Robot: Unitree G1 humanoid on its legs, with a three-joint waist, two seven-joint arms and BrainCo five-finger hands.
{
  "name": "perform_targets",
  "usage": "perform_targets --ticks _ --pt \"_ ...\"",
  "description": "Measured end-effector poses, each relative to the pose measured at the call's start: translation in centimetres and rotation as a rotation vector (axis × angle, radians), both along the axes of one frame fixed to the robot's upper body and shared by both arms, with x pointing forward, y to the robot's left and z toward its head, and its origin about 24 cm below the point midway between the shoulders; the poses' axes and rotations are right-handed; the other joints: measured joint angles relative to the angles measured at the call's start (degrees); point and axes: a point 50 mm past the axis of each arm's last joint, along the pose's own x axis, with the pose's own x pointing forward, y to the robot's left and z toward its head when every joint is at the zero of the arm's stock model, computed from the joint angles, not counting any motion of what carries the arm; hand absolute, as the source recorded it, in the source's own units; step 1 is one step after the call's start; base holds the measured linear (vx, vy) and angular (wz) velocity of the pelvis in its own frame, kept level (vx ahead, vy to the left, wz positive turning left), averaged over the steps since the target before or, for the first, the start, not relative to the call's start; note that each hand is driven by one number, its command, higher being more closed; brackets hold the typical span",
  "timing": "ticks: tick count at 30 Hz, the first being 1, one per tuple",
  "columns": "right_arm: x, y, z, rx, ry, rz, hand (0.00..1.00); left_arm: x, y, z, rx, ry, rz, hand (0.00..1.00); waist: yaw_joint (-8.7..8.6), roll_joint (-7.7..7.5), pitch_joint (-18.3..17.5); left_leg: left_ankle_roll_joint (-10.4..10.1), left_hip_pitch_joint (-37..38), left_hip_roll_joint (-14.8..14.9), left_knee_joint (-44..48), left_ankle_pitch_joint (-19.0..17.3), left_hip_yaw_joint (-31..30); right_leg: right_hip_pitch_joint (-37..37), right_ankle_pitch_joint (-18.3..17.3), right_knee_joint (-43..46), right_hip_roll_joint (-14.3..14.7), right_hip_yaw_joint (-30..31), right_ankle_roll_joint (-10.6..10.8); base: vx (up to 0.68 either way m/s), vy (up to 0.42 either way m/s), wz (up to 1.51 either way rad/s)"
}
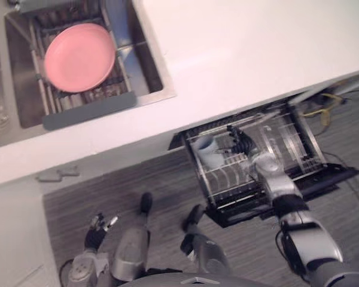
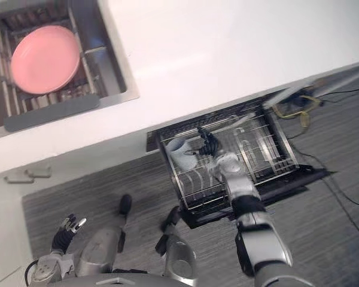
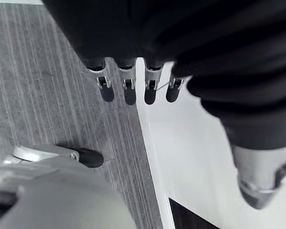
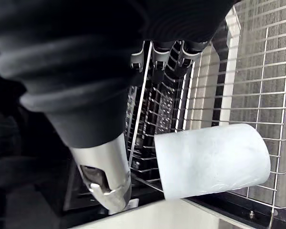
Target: Walk over to the sink, pick up the cup, carry it to the dishwasher, place the cup inside the dishwasher, then close the dishwasher door
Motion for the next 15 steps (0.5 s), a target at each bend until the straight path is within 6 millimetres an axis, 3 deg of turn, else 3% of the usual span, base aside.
perform_targets --ticks 5,9,15 --pt "-5.8 0.6 -2.0 0.172 -0.019 0.009 0.0 -3.8 0.6 -1.5 0.017 0.118 0.091 0.0 -3.58 -0.2 -7.8 -0.4 3.4 0.5 -0.3 -2.5 3.5 1.6 -1.5 0.0 0.5 3.2 0.1 0.05 -0.013 -0.39" --pt "-7.9 1.1 -1.1 0.318 -0.105 0.042 0.0 -5.7 0.5 -2.1 0.019 0.161 0.168 0.0 -5.74 0.35 -10.2 -0.5 5.6 0.8 -0.4 -3.5 4.8 3.4 -1.9 -0.4 0.9 4.3 0.4 0.03 -0.006 -0.2" --pt "-9.7 3.0 0.6 0.512 -0.254 0.133 0.0 -8.6 0.1 -2.8 0.036 0.245 0.239 0.0 -6.65 1.63 -13.6 -0.7 8.6 1.3 -0.3 -5.1 6.6 5.5 -2.2 -0.5 1.4 6.0 0.7 0.06 -0.009 -0.15"
